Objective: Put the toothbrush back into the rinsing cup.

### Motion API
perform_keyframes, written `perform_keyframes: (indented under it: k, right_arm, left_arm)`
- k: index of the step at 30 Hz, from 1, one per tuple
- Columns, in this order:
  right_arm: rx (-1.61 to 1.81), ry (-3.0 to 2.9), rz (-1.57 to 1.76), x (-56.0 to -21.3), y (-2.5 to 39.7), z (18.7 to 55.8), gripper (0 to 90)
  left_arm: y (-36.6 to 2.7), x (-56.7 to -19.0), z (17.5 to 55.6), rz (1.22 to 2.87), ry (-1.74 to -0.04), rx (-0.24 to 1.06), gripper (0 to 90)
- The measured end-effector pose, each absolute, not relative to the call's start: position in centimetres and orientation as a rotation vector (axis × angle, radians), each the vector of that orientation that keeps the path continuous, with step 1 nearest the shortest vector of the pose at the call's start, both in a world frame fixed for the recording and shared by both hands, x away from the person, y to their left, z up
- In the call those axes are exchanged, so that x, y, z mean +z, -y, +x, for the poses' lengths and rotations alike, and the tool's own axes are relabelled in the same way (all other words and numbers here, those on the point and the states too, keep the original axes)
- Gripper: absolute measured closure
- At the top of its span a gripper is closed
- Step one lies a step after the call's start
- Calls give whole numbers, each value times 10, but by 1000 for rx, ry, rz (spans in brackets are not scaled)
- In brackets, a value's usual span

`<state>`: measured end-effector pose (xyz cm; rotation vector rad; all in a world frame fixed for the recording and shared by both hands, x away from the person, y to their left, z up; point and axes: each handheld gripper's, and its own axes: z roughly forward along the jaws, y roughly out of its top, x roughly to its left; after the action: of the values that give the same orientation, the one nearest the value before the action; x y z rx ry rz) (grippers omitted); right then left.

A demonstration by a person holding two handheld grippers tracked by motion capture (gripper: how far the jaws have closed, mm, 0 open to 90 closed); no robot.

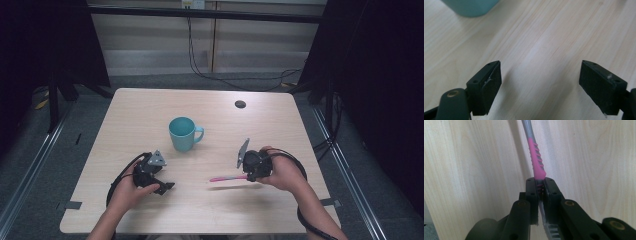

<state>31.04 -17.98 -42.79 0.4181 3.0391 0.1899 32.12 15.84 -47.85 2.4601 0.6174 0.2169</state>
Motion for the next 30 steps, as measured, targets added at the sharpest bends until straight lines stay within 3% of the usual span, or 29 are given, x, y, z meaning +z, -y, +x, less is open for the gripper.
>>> perform_keyframes:
  k: [9,30]
  right_arm:
    - [180,-3037,419,-426,179,314,836]
    - [189,-3033,427,-424,172,317,835]
  left_arm:
    - [-130,-452,323,2597,-494,172,180]
    - [-87,-421,323,2685,-395,120,244]
